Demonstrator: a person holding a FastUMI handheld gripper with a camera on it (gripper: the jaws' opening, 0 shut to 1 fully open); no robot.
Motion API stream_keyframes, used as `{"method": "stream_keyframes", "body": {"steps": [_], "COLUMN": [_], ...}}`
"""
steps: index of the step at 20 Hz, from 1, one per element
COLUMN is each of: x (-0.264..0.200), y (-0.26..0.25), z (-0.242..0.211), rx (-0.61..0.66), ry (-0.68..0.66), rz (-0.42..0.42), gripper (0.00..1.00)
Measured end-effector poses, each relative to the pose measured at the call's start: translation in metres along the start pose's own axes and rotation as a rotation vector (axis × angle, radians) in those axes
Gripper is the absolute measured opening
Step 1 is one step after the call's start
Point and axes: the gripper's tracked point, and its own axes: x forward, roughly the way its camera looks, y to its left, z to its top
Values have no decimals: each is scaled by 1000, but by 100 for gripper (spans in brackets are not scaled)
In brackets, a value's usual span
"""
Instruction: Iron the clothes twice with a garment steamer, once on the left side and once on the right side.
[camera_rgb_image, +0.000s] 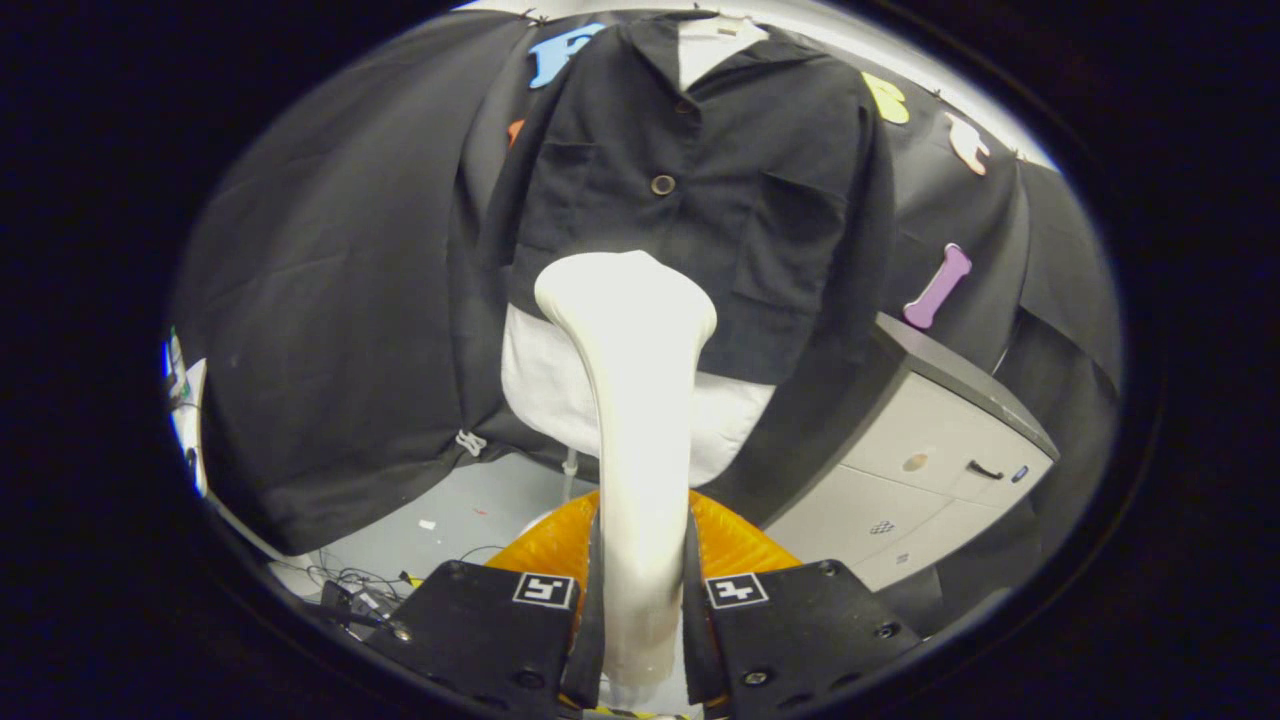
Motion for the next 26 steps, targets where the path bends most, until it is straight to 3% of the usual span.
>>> {"method": "stream_keyframes", "body": {"steps": [6,15,26], "x": [-43,-123,-177], "y": [-88,-234,-344], "z": [-19,-82,-134], "rx": [57,195,334], "ry": [-21,4,25], "rz": [-34,-134,-219], "gripper": [34,34,34]}}
